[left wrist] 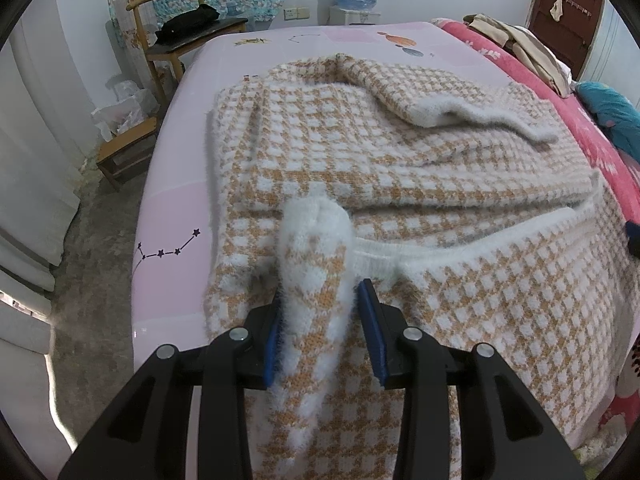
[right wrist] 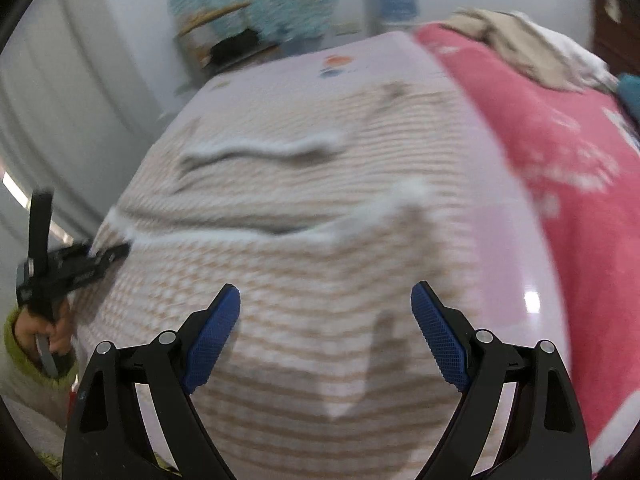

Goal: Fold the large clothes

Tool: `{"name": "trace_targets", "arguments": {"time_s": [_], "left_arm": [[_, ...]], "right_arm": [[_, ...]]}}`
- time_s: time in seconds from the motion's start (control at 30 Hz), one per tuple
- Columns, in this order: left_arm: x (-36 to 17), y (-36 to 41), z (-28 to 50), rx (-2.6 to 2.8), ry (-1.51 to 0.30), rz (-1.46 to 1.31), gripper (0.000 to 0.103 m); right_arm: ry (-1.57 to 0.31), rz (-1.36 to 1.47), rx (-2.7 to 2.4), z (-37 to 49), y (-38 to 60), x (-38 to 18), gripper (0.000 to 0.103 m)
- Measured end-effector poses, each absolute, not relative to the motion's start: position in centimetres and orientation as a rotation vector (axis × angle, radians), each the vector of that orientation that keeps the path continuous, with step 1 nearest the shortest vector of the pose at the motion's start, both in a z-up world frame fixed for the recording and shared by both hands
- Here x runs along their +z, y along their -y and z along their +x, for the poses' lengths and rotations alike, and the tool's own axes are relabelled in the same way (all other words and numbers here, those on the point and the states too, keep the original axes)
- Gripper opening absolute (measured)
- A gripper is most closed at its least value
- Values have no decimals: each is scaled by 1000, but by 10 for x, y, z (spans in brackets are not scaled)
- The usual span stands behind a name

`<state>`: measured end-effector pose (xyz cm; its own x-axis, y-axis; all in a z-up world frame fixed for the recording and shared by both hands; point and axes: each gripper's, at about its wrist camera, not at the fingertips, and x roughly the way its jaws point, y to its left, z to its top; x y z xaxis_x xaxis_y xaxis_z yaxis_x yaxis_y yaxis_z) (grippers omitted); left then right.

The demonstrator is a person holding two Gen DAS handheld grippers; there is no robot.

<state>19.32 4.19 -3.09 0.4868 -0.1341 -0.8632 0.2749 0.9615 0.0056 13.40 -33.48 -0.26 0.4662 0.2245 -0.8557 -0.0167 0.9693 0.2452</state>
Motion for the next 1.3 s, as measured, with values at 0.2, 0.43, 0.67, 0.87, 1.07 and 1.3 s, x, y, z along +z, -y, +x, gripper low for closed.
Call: {"name": "trace_targets", "arguments": {"time_s": [0.2, 0.43, 0.67, 0.87, 1.07, 1.3], "left_arm": [[-30, -36, 191, -217, -1024, 194, 35], [-29, -37, 190, -198, -1019, 200, 35], [-29, -33, 189, -181, -1020, 214, 35], [-29, -27, 188, -160, -1019, 244, 35], [-28, -25, 189, -154, -1023, 246, 35], [-29, -27, 188, -152, -1022, 242, 35]], "right_arm": [[-1084, 296, 82, 145, 380, -7, 62], [-1108, 305, 125, 176, 382, -25, 45], [-1147, 265, 119, 170, 379, -32, 38], [-1175, 204, 123, 152, 371, -28, 21], [-1184, 165, 90, 159, 364, -34, 21], [-1181, 98, 64, 160, 355, -34, 21]]}}
